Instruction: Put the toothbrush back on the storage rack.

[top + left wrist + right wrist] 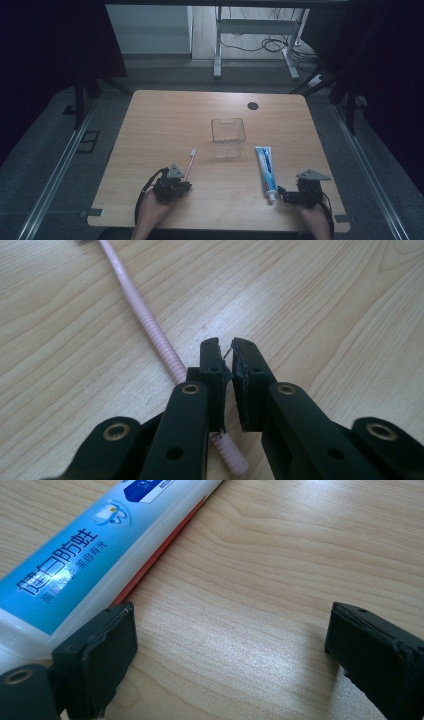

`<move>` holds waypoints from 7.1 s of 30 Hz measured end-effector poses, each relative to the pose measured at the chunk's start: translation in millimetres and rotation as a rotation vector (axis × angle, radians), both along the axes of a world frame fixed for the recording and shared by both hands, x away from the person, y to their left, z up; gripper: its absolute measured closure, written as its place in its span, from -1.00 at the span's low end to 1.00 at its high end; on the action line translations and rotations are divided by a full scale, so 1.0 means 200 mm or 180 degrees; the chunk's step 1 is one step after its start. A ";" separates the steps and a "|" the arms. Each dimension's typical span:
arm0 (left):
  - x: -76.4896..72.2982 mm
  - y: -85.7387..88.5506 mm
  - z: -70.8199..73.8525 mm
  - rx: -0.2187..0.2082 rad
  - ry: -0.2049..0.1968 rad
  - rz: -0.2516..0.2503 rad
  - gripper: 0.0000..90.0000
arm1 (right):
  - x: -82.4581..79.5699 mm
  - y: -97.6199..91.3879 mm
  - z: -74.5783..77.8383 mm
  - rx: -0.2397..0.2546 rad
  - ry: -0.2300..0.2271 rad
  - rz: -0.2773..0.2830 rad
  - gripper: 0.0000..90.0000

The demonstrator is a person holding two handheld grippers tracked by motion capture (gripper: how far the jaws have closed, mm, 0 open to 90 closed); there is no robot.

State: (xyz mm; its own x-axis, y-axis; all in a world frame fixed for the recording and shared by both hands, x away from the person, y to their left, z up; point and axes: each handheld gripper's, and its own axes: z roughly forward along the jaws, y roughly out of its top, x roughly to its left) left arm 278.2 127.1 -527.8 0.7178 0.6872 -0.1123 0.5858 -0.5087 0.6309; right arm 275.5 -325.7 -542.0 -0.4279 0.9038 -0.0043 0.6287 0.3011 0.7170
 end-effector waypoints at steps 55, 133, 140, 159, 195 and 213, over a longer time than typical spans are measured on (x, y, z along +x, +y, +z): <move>0.28 0.06 0.12 0.0719 0.0539 -0.0140 0.08 | 0.00 0.00 0.00 -0.0003 0.0005 0.0001 -0.86; 0.48 0.02 0.49 0.0224 0.0513 -0.0230 0.87 | 0.00 0.00 0.00 -0.0004 0.0005 0.0000 -0.86; 0.49 -0.01 0.56 0.0039 0.0374 -0.0237 0.87 | 0.00 0.00 0.00 -0.0003 0.0000 -0.0001 -0.86; 0.52 -0.10 0.65 -0.0229 0.0102 -0.0203 0.87 | 0.00 0.00 0.00 -0.0003 -0.0001 -0.0001 -0.86; 0.66 -0.36 0.78 -0.0466 -0.0310 -0.0138 0.87 | 0.00 0.00 0.00 -0.0002 -0.0001 0.0000 -0.86; 0.77 -0.50 0.78 -0.0610 -0.0499 -0.0029 0.87 | 0.00 0.00 0.00 -0.0001 -0.0001 0.0005 -0.86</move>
State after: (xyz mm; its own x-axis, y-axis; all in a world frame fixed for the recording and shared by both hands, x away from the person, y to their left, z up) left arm 431.4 26.4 -371.0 0.7428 0.6574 -0.1268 0.4691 -0.3759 0.7992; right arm 275.6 -325.8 -542.1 -0.4293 0.9032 -0.0047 0.6281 0.3023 0.7171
